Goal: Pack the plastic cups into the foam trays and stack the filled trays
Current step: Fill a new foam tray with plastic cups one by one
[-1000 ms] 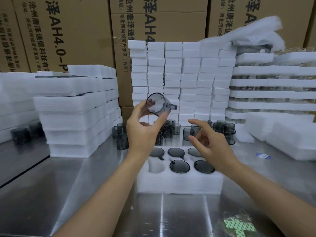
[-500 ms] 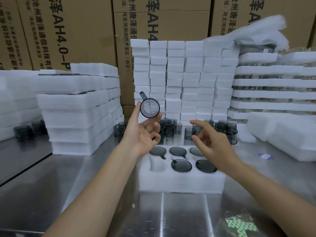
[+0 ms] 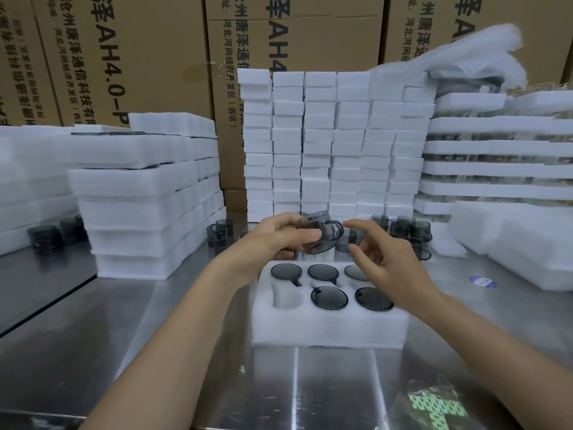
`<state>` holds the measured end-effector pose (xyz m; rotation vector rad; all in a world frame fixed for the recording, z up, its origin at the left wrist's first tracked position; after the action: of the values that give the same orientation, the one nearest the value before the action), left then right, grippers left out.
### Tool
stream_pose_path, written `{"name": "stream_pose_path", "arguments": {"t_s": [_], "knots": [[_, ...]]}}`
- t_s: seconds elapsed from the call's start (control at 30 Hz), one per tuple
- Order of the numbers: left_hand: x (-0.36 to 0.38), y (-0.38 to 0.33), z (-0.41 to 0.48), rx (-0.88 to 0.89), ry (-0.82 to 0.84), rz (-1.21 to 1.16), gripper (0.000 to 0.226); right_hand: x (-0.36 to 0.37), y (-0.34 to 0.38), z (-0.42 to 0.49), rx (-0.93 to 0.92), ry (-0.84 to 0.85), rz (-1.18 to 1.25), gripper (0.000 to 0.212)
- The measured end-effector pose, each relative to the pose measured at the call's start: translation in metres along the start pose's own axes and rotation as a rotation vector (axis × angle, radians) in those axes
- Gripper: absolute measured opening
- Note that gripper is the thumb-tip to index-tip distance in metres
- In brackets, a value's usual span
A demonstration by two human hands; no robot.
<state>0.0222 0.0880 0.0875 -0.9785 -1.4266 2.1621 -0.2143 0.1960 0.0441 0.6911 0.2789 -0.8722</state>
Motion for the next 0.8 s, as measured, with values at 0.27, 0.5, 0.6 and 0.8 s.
{"name": "stream_pose_path", "arguments": {"t_s": [0.27, 0.5, 0.6, 0.8], "knots": [[-0.011, 0.008, -0.003, 0.007, 0.058, 0.118, 0.051, 0.0, 0.0, 0.0, -0.029, 0.014, 0.002, 0.039], [0.003, 0.011, 0.002, 0.049, 0.008, 0.157, 0.055, -0.003, 0.02, 0.004, -0.192, 0.055, -0.059, 0.057], [0.007, 0.01, 0.001, 0.046, 0.042, 0.119, 0.046, -0.002, 0.023, 0.005, -0.184, 0.113, -0.095, 0.062], [0.013, 0.011, 0.003, 0.019, 0.113, -0.062, 0.05, -0.001, 0.028, 0.004, -0.147, 0.079, -0.078, 0.062]]}}
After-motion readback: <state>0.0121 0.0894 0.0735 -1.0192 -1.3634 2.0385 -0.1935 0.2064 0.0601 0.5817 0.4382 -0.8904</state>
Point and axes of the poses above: each hand's wrist, its own z-axis towards the middle knuckle, its own x-axis out of the palm, y = z × x, the point moved 1 cm from there along z, towards the middle knuckle, and after that the axes turned 6 degrees about z, right-handed, at the moved point
